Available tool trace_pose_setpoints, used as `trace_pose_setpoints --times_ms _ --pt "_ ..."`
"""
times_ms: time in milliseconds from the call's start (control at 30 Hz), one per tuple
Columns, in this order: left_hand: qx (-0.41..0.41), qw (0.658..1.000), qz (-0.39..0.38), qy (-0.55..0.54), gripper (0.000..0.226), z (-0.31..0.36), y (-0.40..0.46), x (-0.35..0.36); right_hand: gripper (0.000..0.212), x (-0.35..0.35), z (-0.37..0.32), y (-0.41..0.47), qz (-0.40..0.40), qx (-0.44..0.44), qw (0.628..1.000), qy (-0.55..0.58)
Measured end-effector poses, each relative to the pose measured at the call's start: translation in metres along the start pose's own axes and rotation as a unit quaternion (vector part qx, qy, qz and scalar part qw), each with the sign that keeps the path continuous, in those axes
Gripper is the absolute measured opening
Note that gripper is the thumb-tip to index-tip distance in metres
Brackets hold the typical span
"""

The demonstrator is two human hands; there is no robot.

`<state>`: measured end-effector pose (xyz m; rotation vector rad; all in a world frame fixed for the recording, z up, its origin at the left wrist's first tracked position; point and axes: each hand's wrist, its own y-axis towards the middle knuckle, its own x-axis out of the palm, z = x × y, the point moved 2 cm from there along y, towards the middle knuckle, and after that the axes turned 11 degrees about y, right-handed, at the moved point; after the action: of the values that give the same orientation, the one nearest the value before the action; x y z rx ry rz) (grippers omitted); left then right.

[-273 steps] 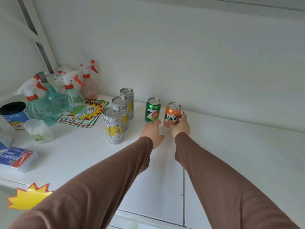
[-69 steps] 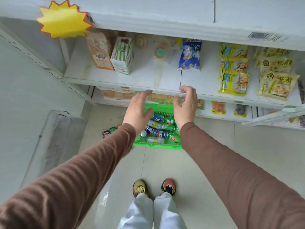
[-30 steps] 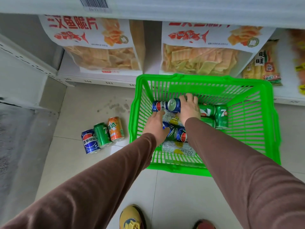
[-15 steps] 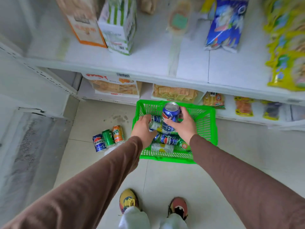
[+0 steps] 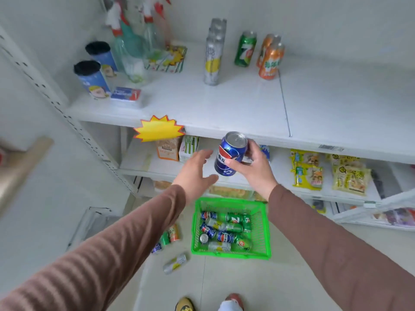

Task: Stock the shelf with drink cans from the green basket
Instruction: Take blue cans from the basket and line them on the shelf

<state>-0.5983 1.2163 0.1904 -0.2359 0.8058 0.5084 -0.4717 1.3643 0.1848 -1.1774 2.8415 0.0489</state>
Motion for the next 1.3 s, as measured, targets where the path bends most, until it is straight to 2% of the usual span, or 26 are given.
trace_pose_setpoints --times_ms 100,200,500,667,733,833,900,1000,1100,1200,1300 --pt "0.033 0.999 0.038 0.019 0.065 0.017 0.014 -0.037 0.056 0.003 -0.047 0.026 -0.006 -0.042 0.999 0.007" --pt "0.029 0.998 0.052 0.035 0.067 0.023 0.037 -0.058 0.056 0.004 -0.070 0.058 -0.003 -0.052 0.999 -0.005" --pt "-0.013 0.997 0.059 0.039 0.063 0.028 0.125 -0.058 0.061 -0.030 -0.045 0.156 -0.006 -0.004 1.000 -0.024" --pt "-0.036 0.996 0.065 0.044 0.063 0.032 0.170 -0.049 0.066 -0.056 -0.044 0.205 -0.059 0.019 0.998 -0.011" --pt "-0.044 0.996 0.064 0.040 0.063 0.033 0.184 -0.045 0.071 -0.066 -0.045 0.223 -0.078 0.034 0.996 -0.016" --pt "-0.051 0.996 0.056 0.037 0.064 0.034 0.199 -0.038 0.088 -0.072 -0.041 0.237 -0.087 0.067 0.993 0.038" --pt "-0.051 0.997 0.050 0.042 0.064 0.034 0.207 -0.033 0.098 -0.065 -0.034 0.235 -0.052 0.073 0.994 0.066" --pt "-0.050 0.997 0.042 0.047 0.065 0.033 0.217 -0.028 0.103 -0.042 -0.023 0.226 0.066 0.042 0.996 0.042" --pt "-0.054 0.997 0.029 0.057 0.067 0.032 0.225 -0.021 0.091 -0.020 -0.017 0.222 0.167 0.010 0.986 -0.025" --pt "-0.061 0.996 0.017 0.062 0.069 0.036 0.236 -0.013 0.075 -0.019 -0.014 0.225 0.193 -0.002 0.980 -0.056" --pt "-0.050 0.997 0.002 0.058 0.068 0.049 0.247 -0.001 0.078 -0.043 -0.010 0.227 0.192 -0.011 0.980 -0.046"
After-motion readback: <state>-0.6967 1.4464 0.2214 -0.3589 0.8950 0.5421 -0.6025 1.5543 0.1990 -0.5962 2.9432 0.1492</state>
